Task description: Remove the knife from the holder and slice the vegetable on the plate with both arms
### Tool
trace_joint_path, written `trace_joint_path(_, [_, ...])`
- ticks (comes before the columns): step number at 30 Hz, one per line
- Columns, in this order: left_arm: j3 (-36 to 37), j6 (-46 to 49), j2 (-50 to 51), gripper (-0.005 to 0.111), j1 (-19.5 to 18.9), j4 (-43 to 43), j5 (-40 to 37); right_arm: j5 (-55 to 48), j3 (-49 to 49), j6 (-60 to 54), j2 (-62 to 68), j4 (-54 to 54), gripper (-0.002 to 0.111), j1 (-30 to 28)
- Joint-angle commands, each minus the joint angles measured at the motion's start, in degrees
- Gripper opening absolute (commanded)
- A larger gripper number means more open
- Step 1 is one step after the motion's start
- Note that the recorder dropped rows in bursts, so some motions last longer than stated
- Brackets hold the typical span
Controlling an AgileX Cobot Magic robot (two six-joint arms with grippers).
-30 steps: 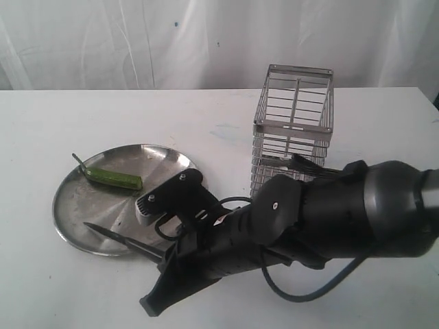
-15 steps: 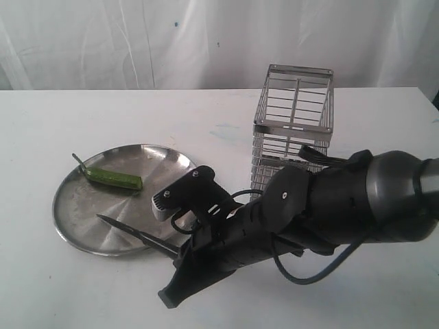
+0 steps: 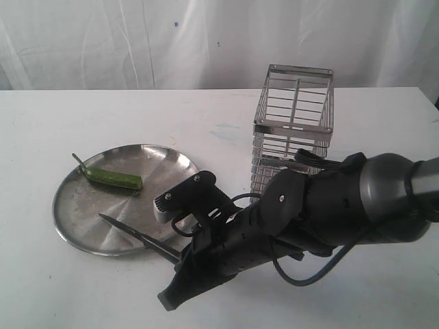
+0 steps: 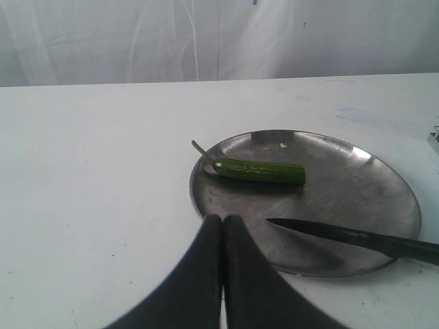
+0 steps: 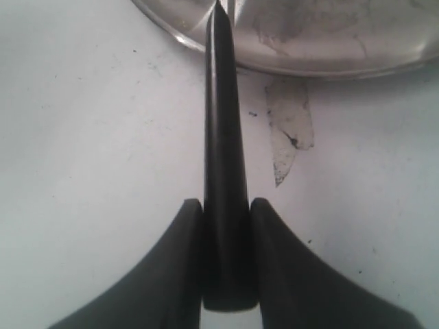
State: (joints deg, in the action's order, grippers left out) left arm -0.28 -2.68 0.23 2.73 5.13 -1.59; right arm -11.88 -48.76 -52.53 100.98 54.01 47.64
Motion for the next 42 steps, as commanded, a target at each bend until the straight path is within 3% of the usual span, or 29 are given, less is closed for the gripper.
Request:
trace_joint_path(1, [0.3,0.0,-0.2,0.000,0.4,0.6,0.2,-0.5,0.2,1.4,-0.2,0.0,0.000,-0.3])
trace_joint_path(19, [0.3,0.0,-0.2,0.000,0.4,0.6,0.2,2.3,0.2,9.5,-13.6,0.1,0.000,-0.3])
trace_joint_path(31, [0.3,-0.2,-0.2,0.000,0.4,0.7,1.6,6.4,4.8,17.0,-14.0,0.4,0.000,-0.3])
trace_joint_path(34, [0.3,-10.7,-0.2,0.000,0.4,7.3,5.0,6.3,5.4,19.4,-14.0,0.4,0.000,-0.3])
trace_joint_path(37, [0.3,-14.7,-0.2,0.000,0.4,7.7,9.0,6.8,5.4,19.4,-14.0,0.4,0.000,-0.3])
trace_joint_path(42, [0.3,-25.3,-0.2,0.000,0.4,7.7,9.4,8.2,5.4,19.4,-14.0,0.4,0.000,-0.3])
